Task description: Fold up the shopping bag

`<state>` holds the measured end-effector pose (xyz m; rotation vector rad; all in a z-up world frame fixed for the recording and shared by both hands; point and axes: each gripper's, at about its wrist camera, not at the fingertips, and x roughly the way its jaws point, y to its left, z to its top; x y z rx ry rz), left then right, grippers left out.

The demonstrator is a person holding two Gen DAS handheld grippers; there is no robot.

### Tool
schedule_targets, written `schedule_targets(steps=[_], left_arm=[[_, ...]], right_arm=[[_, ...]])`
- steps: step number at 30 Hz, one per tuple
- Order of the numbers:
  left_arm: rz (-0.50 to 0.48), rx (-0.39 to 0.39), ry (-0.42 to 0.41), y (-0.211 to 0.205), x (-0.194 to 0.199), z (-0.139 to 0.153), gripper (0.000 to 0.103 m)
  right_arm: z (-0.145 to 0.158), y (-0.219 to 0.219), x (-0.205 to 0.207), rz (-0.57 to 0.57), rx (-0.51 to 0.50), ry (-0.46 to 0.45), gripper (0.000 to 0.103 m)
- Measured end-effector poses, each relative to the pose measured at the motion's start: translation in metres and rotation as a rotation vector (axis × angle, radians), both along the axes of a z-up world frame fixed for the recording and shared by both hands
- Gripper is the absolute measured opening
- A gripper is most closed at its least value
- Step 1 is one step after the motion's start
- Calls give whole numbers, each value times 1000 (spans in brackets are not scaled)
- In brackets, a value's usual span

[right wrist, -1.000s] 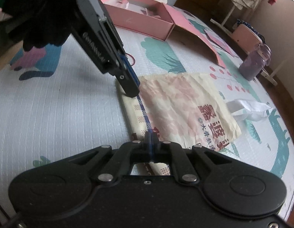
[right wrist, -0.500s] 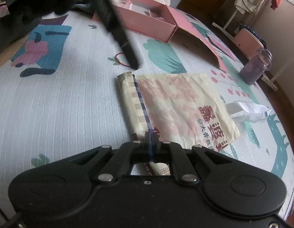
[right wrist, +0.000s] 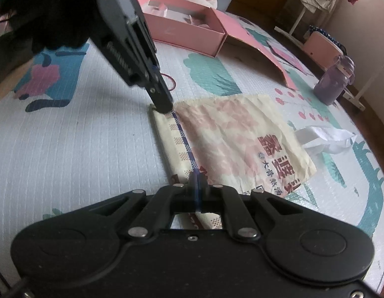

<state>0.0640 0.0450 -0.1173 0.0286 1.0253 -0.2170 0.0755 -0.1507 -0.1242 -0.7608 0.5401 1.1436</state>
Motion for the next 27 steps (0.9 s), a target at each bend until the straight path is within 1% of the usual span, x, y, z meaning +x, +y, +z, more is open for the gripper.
schedule_targets(steps=[1,2,4,7,8,9,11,12,13,14,16,19,22,25,27], left_arm=[[-43,39,-18,-3,3,1,4],[-67,56,-36,-3,1,4,4],[-127,62,-100,-5,2,6,4],[-187,83,-144,-9,4,10,4],[-195,80,-150,-12,6,12,4],[-204,56,-165,-16,13,9,4],[-197,20,-140,-20,22,0,4],[-189,19,-110,-22,26,-4,4],[-179,36,-90,-26,32,-19,4],[-163,25,-81,-26,36,-26,4],[-135,-16,-70,-24,41,-30,4],[-132,-25,-75,-23,45,-31,4],[-124,-49,-77,-21,52,-30,4],[-101,-79,-91,-18,50,-27,4],[-104,-65,-102,-21,40,-20,4]], right_arm=[[0,-1,1,-1,4,4,3],[0,-1,1,-2,8,8,3],[0,-2,1,-1,10,8,3],[0,-1,0,4,7,2,3],[0,-1,-1,6,6,-2,3],[-1,0,-1,7,4,-6,3],[-1,-1,-1,7,8,-5,3],[-1,-1,-1,6,11,-3,3],[0,-2,0,5,13,1,3],[0,-3,0,6,11,5,3],[2,-11,1,12,3,18,3],[4,-22,4,3,-2,52,3],[7,-27,10,-44,2,110,3],[9,-31,18,-103,25,179,3],[9,-32,22,-130,34,208,3]])
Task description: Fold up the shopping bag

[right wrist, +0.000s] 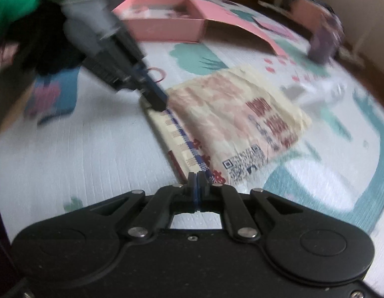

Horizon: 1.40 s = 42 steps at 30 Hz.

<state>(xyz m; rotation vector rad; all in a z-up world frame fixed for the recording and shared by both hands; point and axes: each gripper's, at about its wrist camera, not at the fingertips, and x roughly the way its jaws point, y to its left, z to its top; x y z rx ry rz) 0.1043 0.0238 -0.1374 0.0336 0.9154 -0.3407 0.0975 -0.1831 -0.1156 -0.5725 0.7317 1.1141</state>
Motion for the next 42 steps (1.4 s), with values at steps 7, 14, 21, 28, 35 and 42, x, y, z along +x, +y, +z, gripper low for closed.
schedule_targets(steps=[7,14,21,28,35,42], left_arm=[[-37,60,2,-5,-12,11,4],[-43,50,-2,16,-67,29,4],[-387,260,-171,8,-93,37,6],[-654,478,-292,-3,-119,37,7],[-771,570,-324,-6,-132,35,10],[-811,557,-328,0,-133,40,61]], right_arm=[[3,16,-10,27,-52,-81,3],[-1,26,-1,-15,-1,-43,3],[-2,27,4,-3,2,-23,3],[-5,25,20,6,51,49,3],[-5,23,24,1,61,110,3],[-5,25,24,36,59,90,3]])
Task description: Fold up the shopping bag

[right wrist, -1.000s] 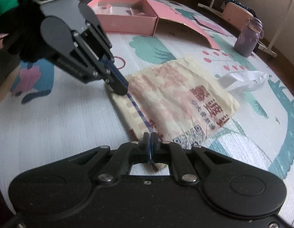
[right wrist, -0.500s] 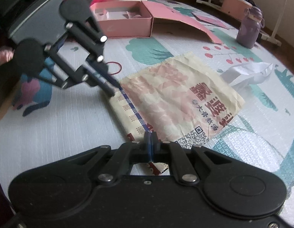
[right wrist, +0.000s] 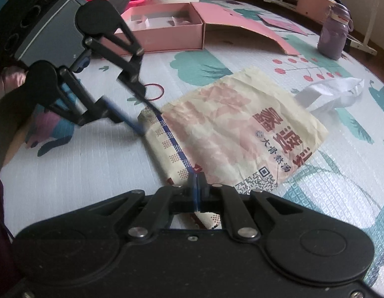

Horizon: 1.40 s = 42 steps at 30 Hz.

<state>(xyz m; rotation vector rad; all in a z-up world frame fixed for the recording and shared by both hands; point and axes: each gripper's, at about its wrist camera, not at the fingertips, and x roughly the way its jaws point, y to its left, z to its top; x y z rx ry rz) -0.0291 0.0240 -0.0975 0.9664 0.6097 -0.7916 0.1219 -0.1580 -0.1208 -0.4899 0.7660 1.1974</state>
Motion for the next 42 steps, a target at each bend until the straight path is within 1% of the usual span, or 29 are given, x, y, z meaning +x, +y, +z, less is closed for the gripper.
schedule_targets(steps=[2,3,5,7,8,10,11,12,16,21,22,23,25,26,27,29,31,32,33,35,36,38,40,42], left_arm=[[-40,34,-33,-1,-3,-2,61],[-41,75,-67,-3,-4,-5,61],[-44,93,-93,-4,-5,-7,59],[-82,130,-109,-6,-11,-11,44],[-102,146,-118,-7,-13,-13,42],[-140,191,-154,-9,-21,-17,32],[-160,242,-194,-11,-27,-23,31],[-176,276,-227,-11,-32,-27,30],[-197,329,-298,-19,-39,-39,24],[-226,362,-322,-31,-34,-43,23],[-233,367,-313,-32,-33,-43,19],[-239,374,-306,-33,-32,-44,18],[-256,419,-288,-37,-36,-44,10],[-261,432,-283,-39,-37,-44,10],[-268,441,-271,-40,-38,-43,9],[-267,427,-244,-40,-39,-39,9],[-272,424,-227,-41,-44,-37,9],[-270,421,-224,-41,-46,-37,9],[-267,418,-220,-42,-52,-36,9],[-244,405,-205,-43,-58,-35,8],[-231,399,-199,-44,-60,-34,8],[-208,391,-188,-45,-64,-32,8],[-194,377,-177,-46,-66,-31,8],[-174,358,-162,-45,-66,-30,8]], right_arm=[[1,1,1,2,-4,2,3],[1,1,1,3,-5,5,3],[1,0,5,1,0,24,3],[0,-2,10,-2,10,55,3],[0,-2,12,-1,14,66,3],[-1,-3,14,-2,23,84,3],[-2,-4,16,-3,28,95,3],[-2,-4,18,-5,34,108,3],[-3,-3,19,-1,38,117,3],[-4,-3,20,0,46,126,3],[-4,-3,20,0,47,126,3],[-3,-3,20,2,48,123,3],[-3,-3,17,6,49,110,3],[-2,-3,16,10,45,101,3],[-1,-3,13,17,37,87,3],[3,0,7,48,12,39,3],[11,-1,-5,100,6,-37,8],[15,-2,-11,125,18,-63,19],[20,-3,-20,155,31,-111,34],[25,1,-39,215,35,-228,46],[25,4,-52,251,20,-304,46],[20,10,-61,289,-18,-350,46],[7,16,-69,334,-110,-409,43],[4,15,-67,326,-122,-400,21]])
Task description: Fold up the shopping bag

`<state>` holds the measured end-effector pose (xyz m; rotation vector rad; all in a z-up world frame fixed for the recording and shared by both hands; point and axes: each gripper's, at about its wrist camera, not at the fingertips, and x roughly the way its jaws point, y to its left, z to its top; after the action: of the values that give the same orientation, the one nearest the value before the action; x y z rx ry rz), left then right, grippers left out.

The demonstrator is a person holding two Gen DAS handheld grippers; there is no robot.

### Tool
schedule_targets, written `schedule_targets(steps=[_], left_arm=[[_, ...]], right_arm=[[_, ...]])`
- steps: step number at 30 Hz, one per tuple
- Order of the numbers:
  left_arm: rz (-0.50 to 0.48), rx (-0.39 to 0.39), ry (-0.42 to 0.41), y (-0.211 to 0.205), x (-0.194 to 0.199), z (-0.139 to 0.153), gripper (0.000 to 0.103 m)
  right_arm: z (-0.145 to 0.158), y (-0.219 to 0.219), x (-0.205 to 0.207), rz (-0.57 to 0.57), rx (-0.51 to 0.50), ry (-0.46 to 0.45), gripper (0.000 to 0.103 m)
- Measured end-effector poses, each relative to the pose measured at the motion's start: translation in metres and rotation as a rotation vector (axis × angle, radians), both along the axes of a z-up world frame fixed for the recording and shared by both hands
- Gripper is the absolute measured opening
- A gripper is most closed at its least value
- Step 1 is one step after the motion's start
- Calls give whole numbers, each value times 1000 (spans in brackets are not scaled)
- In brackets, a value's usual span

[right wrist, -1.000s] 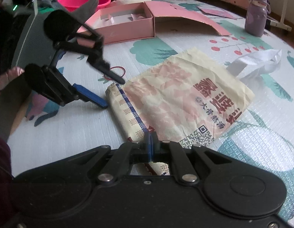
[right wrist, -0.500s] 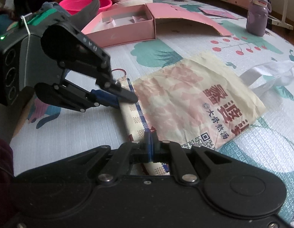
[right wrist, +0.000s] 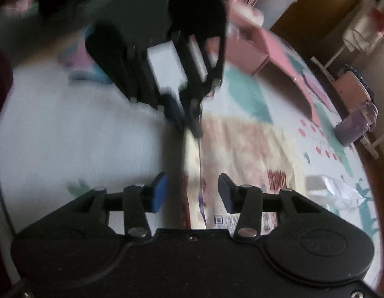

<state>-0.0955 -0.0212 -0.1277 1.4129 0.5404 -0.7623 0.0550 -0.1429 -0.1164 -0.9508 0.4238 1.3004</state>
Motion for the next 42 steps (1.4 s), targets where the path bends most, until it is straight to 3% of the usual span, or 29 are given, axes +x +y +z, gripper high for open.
schedule_targets(steps=[5,8,10,14,15,17,18,22,27,31,37,42], left_arm=[[114,-162,156,8,18,19,8],[225,-310,319,18,45,32,8],[314,-433,469,32,82,42,9],[504,-669,736,66,121,41,12],[557,-743,808,79,131,38,13],[608,-820,870,91,153,28,13],[662,-895,919,102,159,22,13],[799,-1079,1029,124,179,3,14],[927,-1238,1051,134,197,-12,14],[1016,-1336,1028,132,198,-25,15],[1051,-1284,931,121,191,-11,16],[1126,-1276,821,124,183,-5,20]], right_arm=[[1,-14,13,-56,0,79,12],[4,-25,36,-133,59,259,12],[3,-37,64,-230,136,465,12],[-12,-53,103,-360,252,772,12],[-16,-57,109,-384,275,828,12],[-22,-63,117,-423,315,915,12],[-24,-65,119,-439,330,948,12],[-32,-74,123,-502,373,1067,10],[-32,-81,119,-607,390,1148,10],[-24,-85,114,-699,383,1141,10],[-27,-89,112,-836,392,1177,10],[-31,-85,119,-868,388,1190,10]])
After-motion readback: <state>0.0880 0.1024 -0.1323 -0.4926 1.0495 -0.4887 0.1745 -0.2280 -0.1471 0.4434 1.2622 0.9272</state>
